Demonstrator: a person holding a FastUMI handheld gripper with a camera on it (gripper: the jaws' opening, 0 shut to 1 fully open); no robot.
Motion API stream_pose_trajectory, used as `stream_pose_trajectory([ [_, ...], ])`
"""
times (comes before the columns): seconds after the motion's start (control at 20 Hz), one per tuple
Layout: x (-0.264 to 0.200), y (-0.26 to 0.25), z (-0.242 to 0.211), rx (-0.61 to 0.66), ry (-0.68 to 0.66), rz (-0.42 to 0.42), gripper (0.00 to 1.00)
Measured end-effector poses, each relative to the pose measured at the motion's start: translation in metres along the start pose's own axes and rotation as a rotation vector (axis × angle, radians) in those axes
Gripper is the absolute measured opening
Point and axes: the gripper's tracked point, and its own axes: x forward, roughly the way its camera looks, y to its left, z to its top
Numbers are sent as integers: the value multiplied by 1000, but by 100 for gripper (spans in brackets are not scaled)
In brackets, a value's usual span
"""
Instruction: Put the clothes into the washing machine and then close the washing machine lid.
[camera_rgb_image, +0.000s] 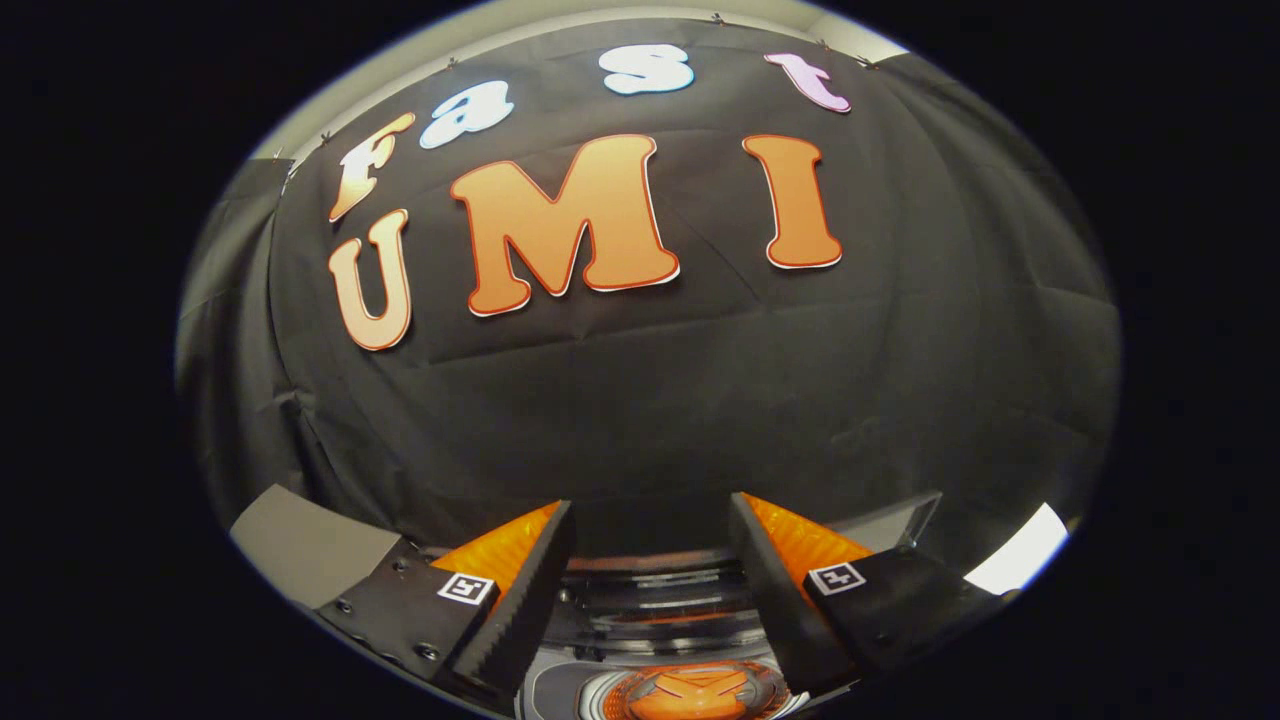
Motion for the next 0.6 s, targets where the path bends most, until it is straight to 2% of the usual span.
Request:
stream_pose_trajectory([
  [0.3,44,-3,-3,-83,45,-23,99],
  [0.6,64,-5,-16,-73,88,-40,98],
])
